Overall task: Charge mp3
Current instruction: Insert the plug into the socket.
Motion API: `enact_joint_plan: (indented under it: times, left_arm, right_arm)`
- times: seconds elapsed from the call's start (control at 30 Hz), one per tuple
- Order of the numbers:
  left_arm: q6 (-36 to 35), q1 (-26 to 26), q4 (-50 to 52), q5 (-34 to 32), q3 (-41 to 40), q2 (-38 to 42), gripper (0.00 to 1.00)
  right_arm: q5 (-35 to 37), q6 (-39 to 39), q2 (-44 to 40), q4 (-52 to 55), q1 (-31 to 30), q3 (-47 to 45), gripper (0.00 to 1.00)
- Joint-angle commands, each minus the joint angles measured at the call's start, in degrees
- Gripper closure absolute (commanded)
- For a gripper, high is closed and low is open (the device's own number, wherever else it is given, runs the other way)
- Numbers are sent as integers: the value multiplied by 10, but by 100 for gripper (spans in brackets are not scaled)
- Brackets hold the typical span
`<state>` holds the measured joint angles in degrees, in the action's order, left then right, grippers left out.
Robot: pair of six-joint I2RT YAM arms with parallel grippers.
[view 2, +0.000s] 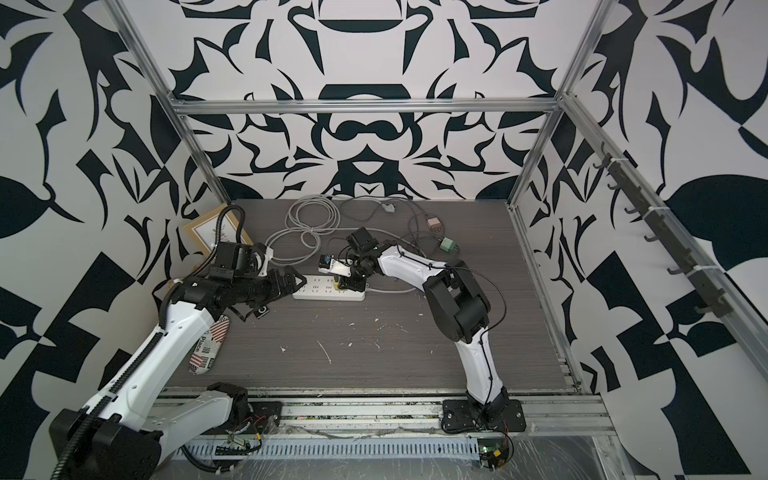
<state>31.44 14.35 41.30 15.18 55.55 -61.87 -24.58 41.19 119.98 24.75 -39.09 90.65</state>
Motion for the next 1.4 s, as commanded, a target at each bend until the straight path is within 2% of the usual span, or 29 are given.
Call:
enact_joint_plan:
  times: [0.0,0.2,0.33,0.47,0.9,1.37]
  left_arm:
    - [-5,-3,-2,9,-9,6,1]
    - [-6,-3,1,8,-11,6,0]
    - [-8,-2,1,8,-11,6,1]
    - [-12,-2,0,8,-9,2,1]
    - [-18,-3,-12,22,-7,-13,1]
    - [-13,-2,-17,23,-17,-2,1]
  right_arm:
    - [19,9,40,119,5,0,100]
    - [25,11,47,159,3,-10,100]
    - [64,11,55,190,-3,5,100]
    - [88,4,43,176,-11,-20,100]
    - [126,-30,99,258,-31,14,100]
    - [129,-79,83,228,-34,-15,100]
